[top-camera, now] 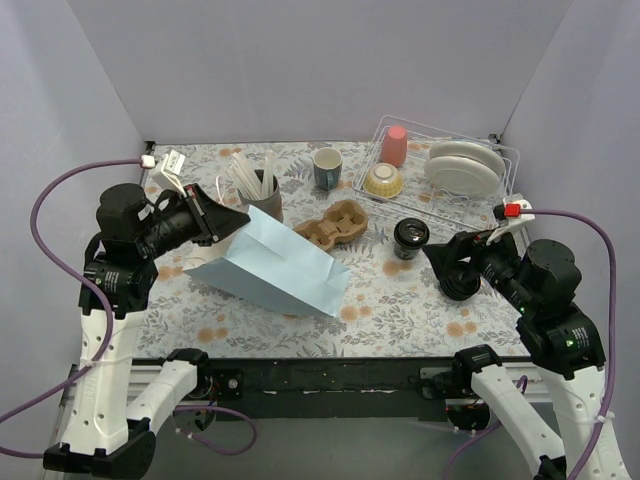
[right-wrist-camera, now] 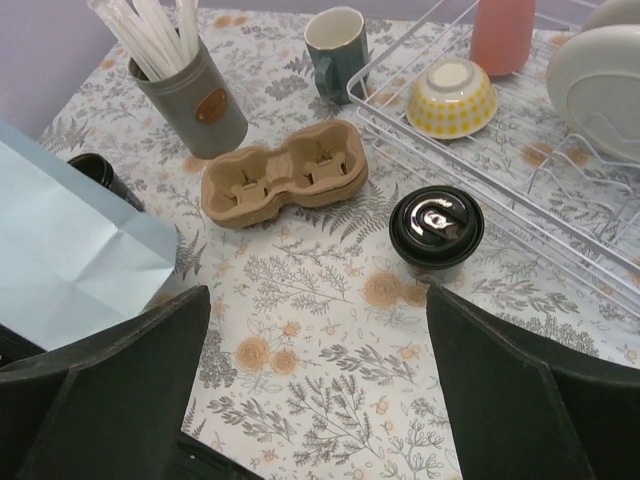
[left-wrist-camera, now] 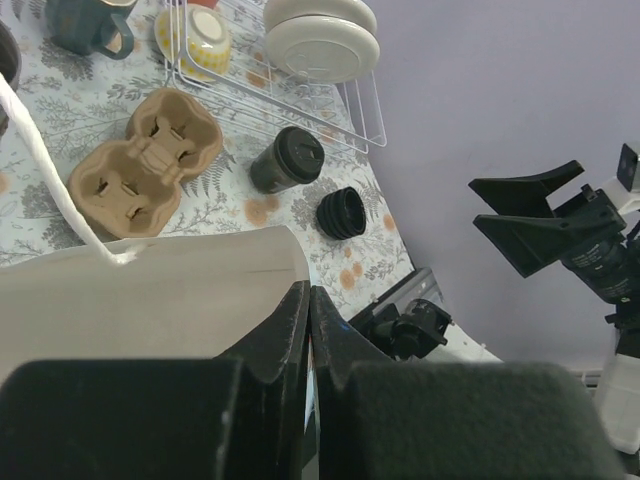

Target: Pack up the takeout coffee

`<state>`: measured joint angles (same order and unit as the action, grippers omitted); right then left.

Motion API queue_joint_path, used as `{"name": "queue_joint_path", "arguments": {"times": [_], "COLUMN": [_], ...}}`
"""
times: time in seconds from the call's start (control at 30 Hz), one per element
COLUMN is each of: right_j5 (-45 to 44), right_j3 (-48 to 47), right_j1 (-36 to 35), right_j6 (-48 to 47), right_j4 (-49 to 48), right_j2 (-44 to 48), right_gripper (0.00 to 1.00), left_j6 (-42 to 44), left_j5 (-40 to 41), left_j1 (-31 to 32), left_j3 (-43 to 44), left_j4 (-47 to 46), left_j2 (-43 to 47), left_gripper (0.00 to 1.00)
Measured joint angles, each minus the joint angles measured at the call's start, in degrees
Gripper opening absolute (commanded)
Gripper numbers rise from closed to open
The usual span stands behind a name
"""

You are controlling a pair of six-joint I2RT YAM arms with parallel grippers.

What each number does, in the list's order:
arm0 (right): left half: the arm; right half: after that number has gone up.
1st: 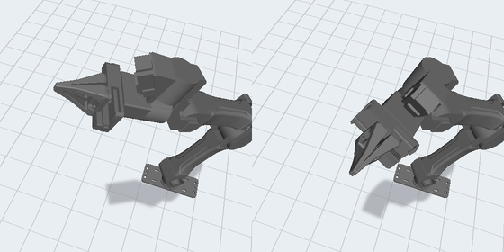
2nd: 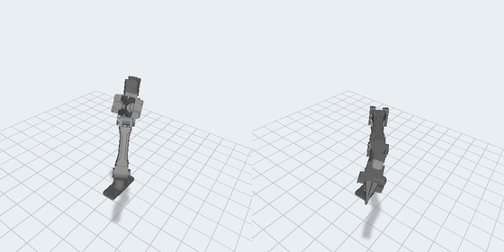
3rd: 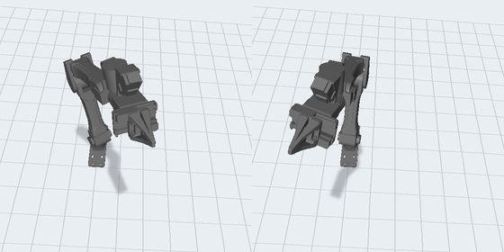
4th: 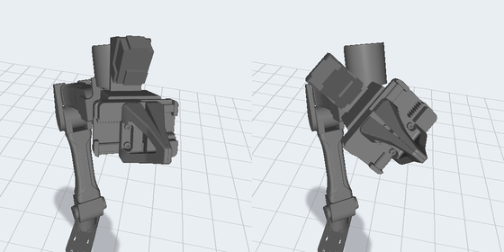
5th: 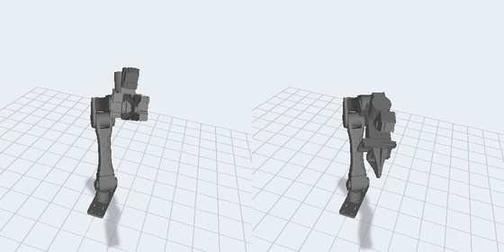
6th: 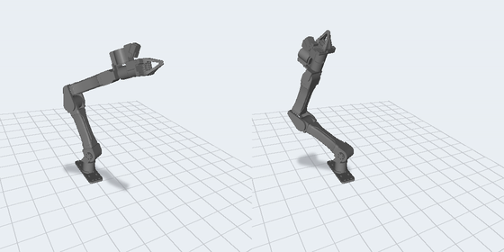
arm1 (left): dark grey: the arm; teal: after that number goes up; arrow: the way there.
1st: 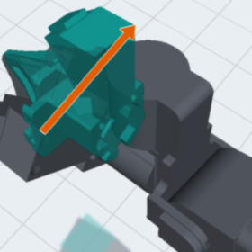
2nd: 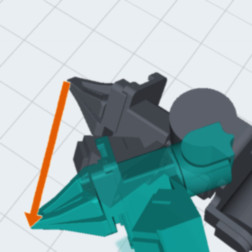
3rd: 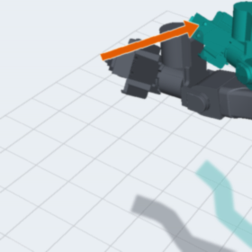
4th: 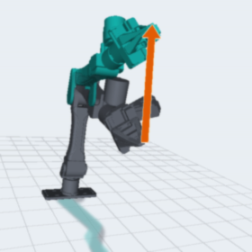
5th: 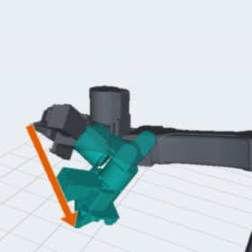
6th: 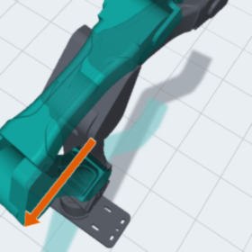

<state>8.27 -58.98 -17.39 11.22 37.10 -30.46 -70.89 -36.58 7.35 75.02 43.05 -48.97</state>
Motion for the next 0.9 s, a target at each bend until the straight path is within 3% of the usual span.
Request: {"name": "queue_joint_path", "arguments": {"times": [0.3, 0.9], "right_j5": [0.1, 1.1], "right_j3": [4.5, 4.8], "right_j1": [0.0, 0.0], "right_j6": [0.7, 1.4], "right_j4": [-0.1, -1.2], "right_j2": [-0.3, -1.0], "right_gripper": [0.96, 0.97], "left_j6": [-2.7, -5.0], "left_j5": [-2.3, -2.3], "left_j1": [0.0, 2.5], "left_j3": [-4.5, -12.6], "left_j4": [-4.3, -7.8], "left_j2": [2.2, 3.7], "left_gripper": [0.0, 0.0]}}
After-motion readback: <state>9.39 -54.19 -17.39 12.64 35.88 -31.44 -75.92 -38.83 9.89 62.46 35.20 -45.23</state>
